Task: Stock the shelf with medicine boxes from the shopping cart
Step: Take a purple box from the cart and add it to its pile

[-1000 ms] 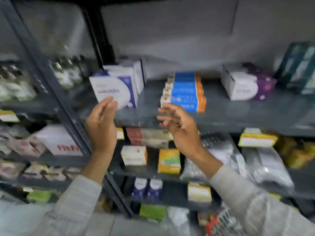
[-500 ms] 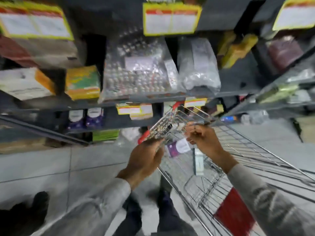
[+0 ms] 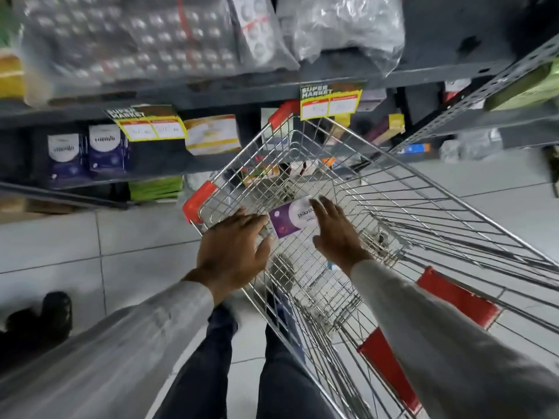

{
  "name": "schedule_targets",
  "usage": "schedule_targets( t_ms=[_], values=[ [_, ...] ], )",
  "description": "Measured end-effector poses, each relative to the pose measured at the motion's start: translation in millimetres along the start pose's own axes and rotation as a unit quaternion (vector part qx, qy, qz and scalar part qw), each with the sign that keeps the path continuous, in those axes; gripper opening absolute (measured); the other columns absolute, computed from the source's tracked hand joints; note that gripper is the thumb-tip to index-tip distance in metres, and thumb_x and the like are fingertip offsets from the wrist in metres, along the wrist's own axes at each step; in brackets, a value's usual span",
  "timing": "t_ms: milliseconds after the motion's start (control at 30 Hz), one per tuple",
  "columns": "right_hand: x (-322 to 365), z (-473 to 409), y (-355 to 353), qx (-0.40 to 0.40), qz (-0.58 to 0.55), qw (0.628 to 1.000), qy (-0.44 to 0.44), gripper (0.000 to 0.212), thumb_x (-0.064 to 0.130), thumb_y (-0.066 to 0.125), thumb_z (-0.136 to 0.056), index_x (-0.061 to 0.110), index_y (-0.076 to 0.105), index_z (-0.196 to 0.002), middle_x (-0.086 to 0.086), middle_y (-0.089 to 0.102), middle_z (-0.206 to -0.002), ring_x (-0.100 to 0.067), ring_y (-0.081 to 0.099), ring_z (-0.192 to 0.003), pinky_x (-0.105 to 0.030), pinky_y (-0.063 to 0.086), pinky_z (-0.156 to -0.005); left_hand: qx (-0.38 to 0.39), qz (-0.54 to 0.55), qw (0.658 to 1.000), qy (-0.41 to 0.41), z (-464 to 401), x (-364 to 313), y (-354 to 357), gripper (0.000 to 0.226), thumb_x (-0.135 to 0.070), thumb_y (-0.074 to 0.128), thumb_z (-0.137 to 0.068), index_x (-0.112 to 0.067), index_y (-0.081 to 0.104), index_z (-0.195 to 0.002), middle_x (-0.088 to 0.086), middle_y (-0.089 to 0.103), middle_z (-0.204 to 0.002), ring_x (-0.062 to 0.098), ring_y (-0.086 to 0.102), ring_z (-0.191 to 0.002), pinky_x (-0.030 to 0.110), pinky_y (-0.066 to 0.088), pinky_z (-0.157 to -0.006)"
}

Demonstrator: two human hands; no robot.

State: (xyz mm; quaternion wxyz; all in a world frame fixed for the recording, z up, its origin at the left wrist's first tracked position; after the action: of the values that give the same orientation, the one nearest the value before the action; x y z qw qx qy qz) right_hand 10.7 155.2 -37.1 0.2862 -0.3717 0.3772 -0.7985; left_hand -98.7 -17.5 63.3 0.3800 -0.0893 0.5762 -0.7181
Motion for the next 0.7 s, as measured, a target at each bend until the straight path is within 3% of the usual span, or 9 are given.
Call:
schedule_targets(
  t_ms=[67,133,200,267,333,567,700],
  values=[
    [2.7,-21.2,10.0,0.008,0.065,0.997,-0.047,0.098,-0.007,0.065,-0.084,0.021,0.015,-0.163,-0.010,0.016,-0.171,-0.035,0.019,-0.156,-0.050,0.034,-0.118,-0.002,0.004,1.000,-0.002,-1.9,1.9,2.4,0.054,-0.050,0.045,-0.094,-0.025,0.058,-0.140,-0.001,0.066,-0.140,0.019,0.051,-0.141,0.037,0.052,-0.098],
    [4.7,-38.4,22.3,0.026,0.103,0.990,-0.087,0.101,-0.011,0.061,-0.084,0.023,0.010,-0.164,-0.007,0.010,-0.172,-0.033,0.010,-0.158,-0.048,0.025,-0.124,-0.006,0.010,1.000,-0.011,-3.0,5.2,3.3,0.055,-0.050,0.047,-0.093,-0.026,0.058,-0.140,-0.004,0.066,-0.140,0.017,0.051,-0.141,0.037,0.052,-0.100],
    [5.4,-48.0,30.2,0.032,0.106,0.987,-0.112,0.098,-0.013,0.063,-0.081,0.020,0.018,-0.162,-0.008,0.022,-0.170,-0.034,0.019,-0.157,-0.050,0.032,-0.122,-0.012,0.011,1.000,-0.019,-3.3,6.9,2.6,0.055,-0.051,0.049,-0.092,-0.026,0.060,-0.139,-0.005,0.067,-0.139,0.016,0.052,-0.140,0.036,0.052,-0.100],
    [4.7,-51.2,32.1,0.024,0.082,0.990,-0.116,0.090,-0.012,0.068,-0.078,0.015,0.032,-0.156,-0.010,0.044,-0.157,-0.034,0.039,-0.146,-0.053,0.052,-0.106,-0.015,0.006,1.000,-0.022,-3.4,7.8,2.6,0.055,-0.051,0.049,-0.091,-0.026,0.060,-0.139,-0.006,0.068,-0.137,0.016,0.054,-0.138,0.035,0.052,-0.098],
    [4.6,-50.1,31.4,0.016,0.067,0.991,-0.114,0.086,-0.009,0.071,-0.075,0.014,0.037,-0.151,-0.009,0.054,-0.144,-0.031,0.048,-0.134,-0.049,0.060,-0.093,-0.018,0.004,1.000,-0.020,-3.1,7.4,1.9,0.057,-0.052,0.047,-0.091,-0.026,0.059,-0.140,-0.007,0.069,-0.136,0.016,0.055,-0.137,0.035,0.053,-0.096],
    [24.2,6.1,-36.2,-0.065,0.032,0.992,-0.101,0.077,0.013,0.079,-0.069,0.013,0.050,-0.140,-0.005,0.062,-0.129,-0.025,0.052,-0.114,-0.039,0.056,-0.092,-0.028,0.069,0.997,0.014,8.9,-6.0,-14.5,0.055,-0.042,0.053,-0.096,-0.023,0.049,-0.148,0.001,0.064,-0.143,0.023,0.055,-0.136,0.039,0.052,-0.101],
    [58.7,64.7,-116.2,-0.133,0.052,0.982,-0.120,0.084,0.027,0.081,-0.066,0.011,0.050,-0.143,-0.007,0.060,-0.133,-0.024,0.045,-0.119,-0.036,0.042,-0.105,-0.109,0.187,0.976,0.022,36.4,-11.6,-69.3,0.047,-0.029,0.054,-0.101,-0.021,0.051,-0.147,0.001,0.059,-0.146,0.018,0.057,-0.131,0.040,0.057,-0.098]
  ],
)
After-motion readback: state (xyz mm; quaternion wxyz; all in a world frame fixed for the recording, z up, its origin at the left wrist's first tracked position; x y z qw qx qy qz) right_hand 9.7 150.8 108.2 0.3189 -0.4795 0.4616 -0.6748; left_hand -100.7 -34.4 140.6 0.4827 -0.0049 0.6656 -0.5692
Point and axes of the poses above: each hand's wrist, its own z-axis away from the middle knuckle, its own y-axis out of the palm, x = y × z, the point moved 8 cm from there along -z, towards the middle knuckle
